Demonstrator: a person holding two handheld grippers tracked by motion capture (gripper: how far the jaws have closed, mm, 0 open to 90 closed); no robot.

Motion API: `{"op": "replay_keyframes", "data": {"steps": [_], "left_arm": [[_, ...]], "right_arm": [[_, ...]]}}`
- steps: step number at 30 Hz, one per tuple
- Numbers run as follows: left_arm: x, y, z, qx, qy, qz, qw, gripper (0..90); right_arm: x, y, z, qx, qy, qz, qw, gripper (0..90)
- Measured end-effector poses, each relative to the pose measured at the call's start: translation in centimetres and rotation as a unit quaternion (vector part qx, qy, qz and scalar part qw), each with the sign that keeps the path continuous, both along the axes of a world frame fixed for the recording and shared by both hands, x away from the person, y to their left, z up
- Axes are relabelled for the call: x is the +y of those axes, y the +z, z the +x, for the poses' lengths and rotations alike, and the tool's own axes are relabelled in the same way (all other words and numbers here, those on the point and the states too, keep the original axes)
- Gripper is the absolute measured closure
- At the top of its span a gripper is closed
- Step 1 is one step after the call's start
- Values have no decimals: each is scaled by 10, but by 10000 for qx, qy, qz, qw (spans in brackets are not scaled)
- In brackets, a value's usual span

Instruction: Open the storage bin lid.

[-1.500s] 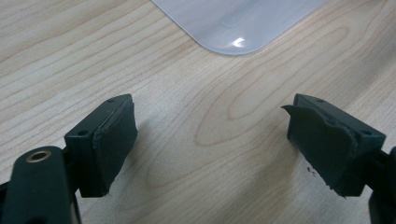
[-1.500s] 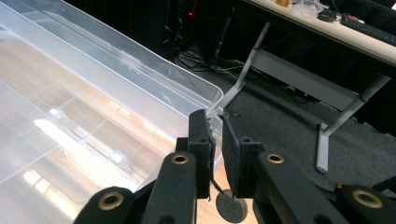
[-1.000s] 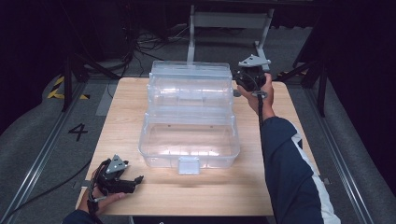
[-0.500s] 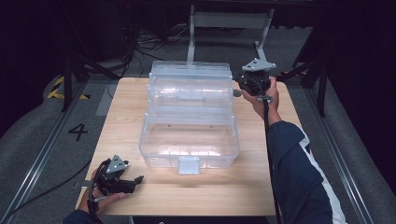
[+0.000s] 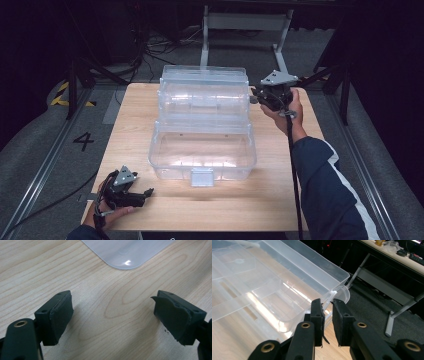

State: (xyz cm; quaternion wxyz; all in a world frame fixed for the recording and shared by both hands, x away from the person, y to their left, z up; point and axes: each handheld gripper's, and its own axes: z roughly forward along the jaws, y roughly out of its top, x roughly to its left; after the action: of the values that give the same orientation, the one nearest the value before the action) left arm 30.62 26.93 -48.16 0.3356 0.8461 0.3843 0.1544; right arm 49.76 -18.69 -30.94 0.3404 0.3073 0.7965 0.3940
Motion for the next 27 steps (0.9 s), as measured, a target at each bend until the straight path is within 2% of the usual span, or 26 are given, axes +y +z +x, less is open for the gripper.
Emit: {"op": "replay_keyframes", "data": {"steps": [10, 20, 27], "left_arm": [[0, 0, 0, -13, 17, 22, 10000, 162], [0, 0, 0, -12, 24, 24, 10000, 162], [0, 0, 0, -12, 30, 23, 10000, 162]], "right_arm": [[-8, -1, -18, 0, 96, -71, 9999, 785], [-21, -11, -31, 79, 171, -131, 9997, 771], [-31, -24, -38, 173, 169, -184, 9995, 759]]}}
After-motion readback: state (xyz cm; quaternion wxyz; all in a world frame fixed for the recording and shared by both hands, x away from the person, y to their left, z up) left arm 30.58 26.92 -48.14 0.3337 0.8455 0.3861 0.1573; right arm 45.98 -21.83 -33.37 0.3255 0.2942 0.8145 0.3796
